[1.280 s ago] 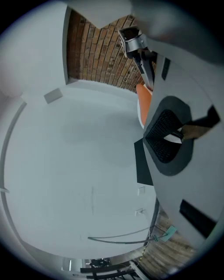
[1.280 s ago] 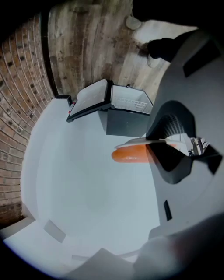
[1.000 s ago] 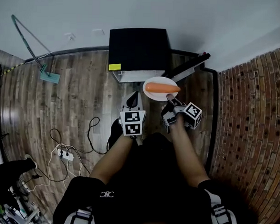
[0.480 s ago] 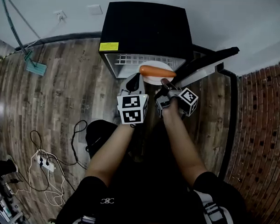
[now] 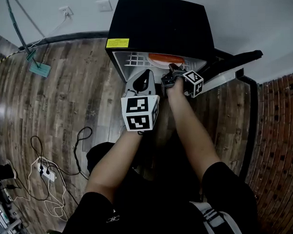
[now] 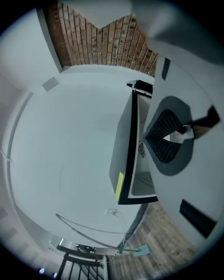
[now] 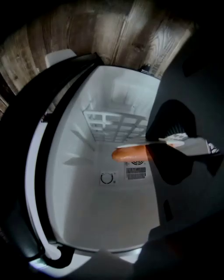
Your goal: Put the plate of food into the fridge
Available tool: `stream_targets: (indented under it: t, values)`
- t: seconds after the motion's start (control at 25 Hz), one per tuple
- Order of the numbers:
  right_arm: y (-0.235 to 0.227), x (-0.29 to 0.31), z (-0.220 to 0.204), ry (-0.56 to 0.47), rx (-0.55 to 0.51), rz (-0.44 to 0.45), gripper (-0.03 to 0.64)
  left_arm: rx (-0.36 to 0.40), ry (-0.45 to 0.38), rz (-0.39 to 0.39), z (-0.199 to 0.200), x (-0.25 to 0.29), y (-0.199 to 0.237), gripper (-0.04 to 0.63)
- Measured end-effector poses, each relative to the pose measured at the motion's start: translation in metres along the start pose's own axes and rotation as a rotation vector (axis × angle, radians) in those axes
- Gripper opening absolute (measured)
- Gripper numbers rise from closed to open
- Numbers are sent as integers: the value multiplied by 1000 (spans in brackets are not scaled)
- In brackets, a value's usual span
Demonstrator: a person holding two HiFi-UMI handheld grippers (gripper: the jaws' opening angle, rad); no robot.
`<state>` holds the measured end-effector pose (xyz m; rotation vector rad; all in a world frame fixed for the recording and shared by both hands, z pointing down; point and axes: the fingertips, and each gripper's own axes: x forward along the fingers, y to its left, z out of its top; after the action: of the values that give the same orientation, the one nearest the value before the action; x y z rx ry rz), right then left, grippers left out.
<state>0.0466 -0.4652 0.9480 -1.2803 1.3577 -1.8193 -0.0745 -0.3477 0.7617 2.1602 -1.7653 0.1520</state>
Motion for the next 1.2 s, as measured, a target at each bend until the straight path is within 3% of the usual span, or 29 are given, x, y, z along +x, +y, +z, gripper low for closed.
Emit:
stream_targets:
  t: [0.2,0.4,0.56,0.76,0.88,1.0,1.2]
  values:
    - [-7,38,4,31,-25,-23,43,125,-51,-23,12,3,-16,-2]
    - [-1,56,15,-3,-85,-48,43,64,-2,-53,-5,7,-19,-2]
    - [6,57,15,-16,-365,-98,51,35,4,-42,-7,6,-12,-2]
    - [19,54,4,-7,-860,-142,181,42,14,-42,-10,5,-15,-2]
    - [18,51,2,-25,-1087,-200,253,43,16,-35,-11,3,-12,-2]
    - [11,47,5,-53,-1201,-269,290,46,22,-36,-13,1,-12,-2]
    - [2,39,7,-43,-1224,-286,310,65,34,-50,-18,-2,-20,-2]
